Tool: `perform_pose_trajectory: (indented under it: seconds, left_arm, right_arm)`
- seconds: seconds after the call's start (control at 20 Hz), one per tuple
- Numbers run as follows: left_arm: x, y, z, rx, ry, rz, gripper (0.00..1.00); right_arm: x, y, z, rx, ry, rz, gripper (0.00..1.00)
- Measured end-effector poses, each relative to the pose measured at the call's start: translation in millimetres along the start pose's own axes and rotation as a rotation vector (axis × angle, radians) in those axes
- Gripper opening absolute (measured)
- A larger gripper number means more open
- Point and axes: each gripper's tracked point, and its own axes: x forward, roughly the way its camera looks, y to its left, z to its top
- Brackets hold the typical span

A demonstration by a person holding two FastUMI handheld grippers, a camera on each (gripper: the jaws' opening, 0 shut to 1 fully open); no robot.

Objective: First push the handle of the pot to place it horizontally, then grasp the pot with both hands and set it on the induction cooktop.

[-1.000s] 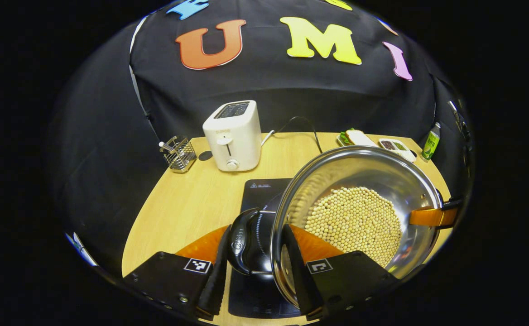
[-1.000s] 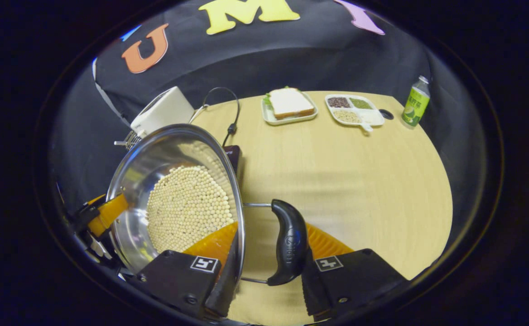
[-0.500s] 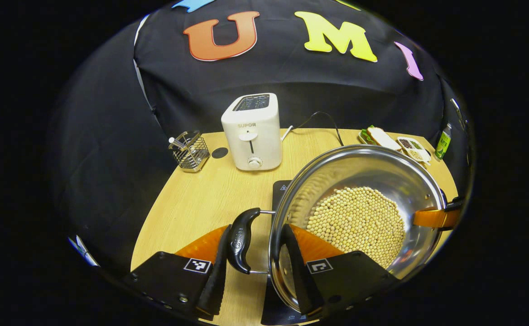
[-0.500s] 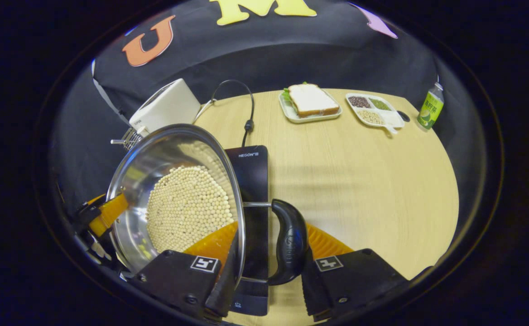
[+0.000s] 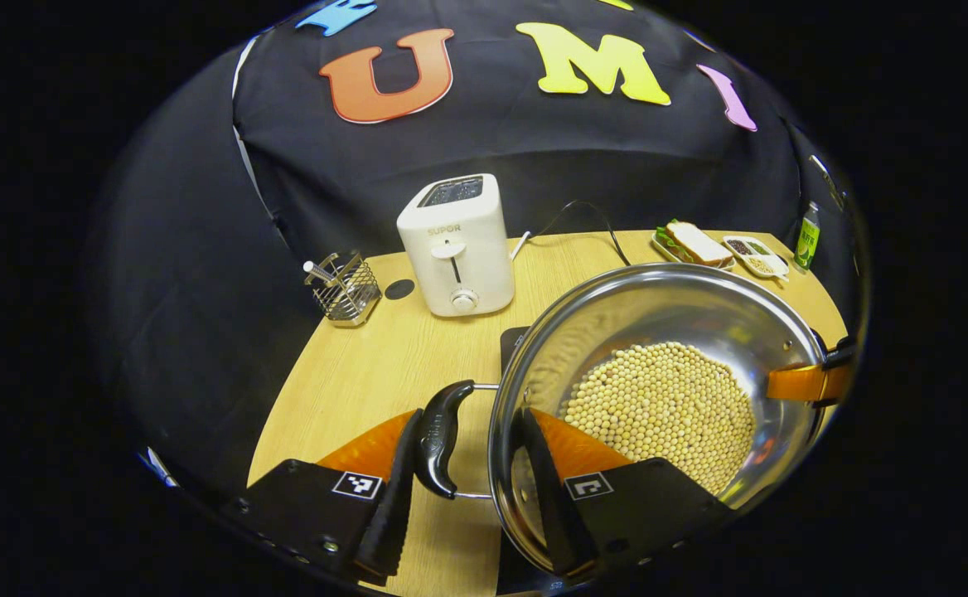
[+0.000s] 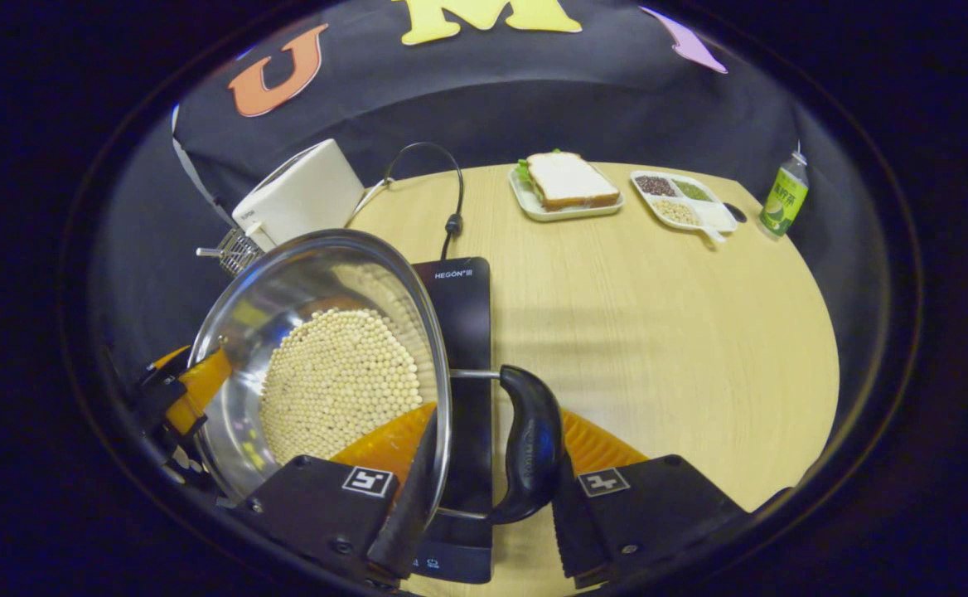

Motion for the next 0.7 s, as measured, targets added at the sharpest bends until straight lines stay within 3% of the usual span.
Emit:
perform_pose_trajectory:
  seconds: [0.2, 0.25, 0.3, 0.35, 0.4, 0.45, 0.55, 0.6, 0.65, 0.7]
  left_arm:
    - [0, 0, 2, 0.02, -0.009, -0.004, 0.67]
    - [-1, 1, 1, 0.02, -0.012, -0.009, 0.78]
    - [0, 0, 1, 0.021, -0.014, -0.015, 0.78]
    - [-1, 1, 0, 0.018, -0.017, -0.017, 0.71]
    - [-2, 5, 1, 0.011, -0.025, -0.005, 0.72]
    - [-5, 13, 5, 0.005, -0.037, 0.027, 0.82]
    - [-14, 17, 11, -0.018, -0.068, 0.054, 0.99]
    - [-20, 19, 14, -0.018, -0.079, 0.064, 0.9]
    - [-24, 21, 14, -0.017, -0.086, 0.077, 0.97]
    - [-31, 21, 15, -0.025, -0.098, 0.082, 0.97]
  right_arm:
    - [0, 0, 2, -0.028, -0.024, -0.005, 0.67]
    - [1, 0, 2, -0.035, -0.027, -0.01, 0.69]
    - [1, 0, 1, -0.04, -0.03, -0.016, 0.7]
    - [0, -2, 3, -0.065, -0.044, -0.03, 0.72]
    - [0, -1, 7, -0.114, -0.074, -0.032, 0.77]
    - [-4, -4, 9, -0.153, -0.094, -0.045, 0.84]
    - [-16, -7, 18, -0.177, -0.153, -0.076, 0.87]
    - [-22, -9, 21, -0.193, -0.17, -0.084, 0.86]
    - [-27, -9, 23, -0.211, -0.181, -0.082, 0.87]
    - [-33, -9, 24, -0.222, -0.191, -0.076, 0.87]
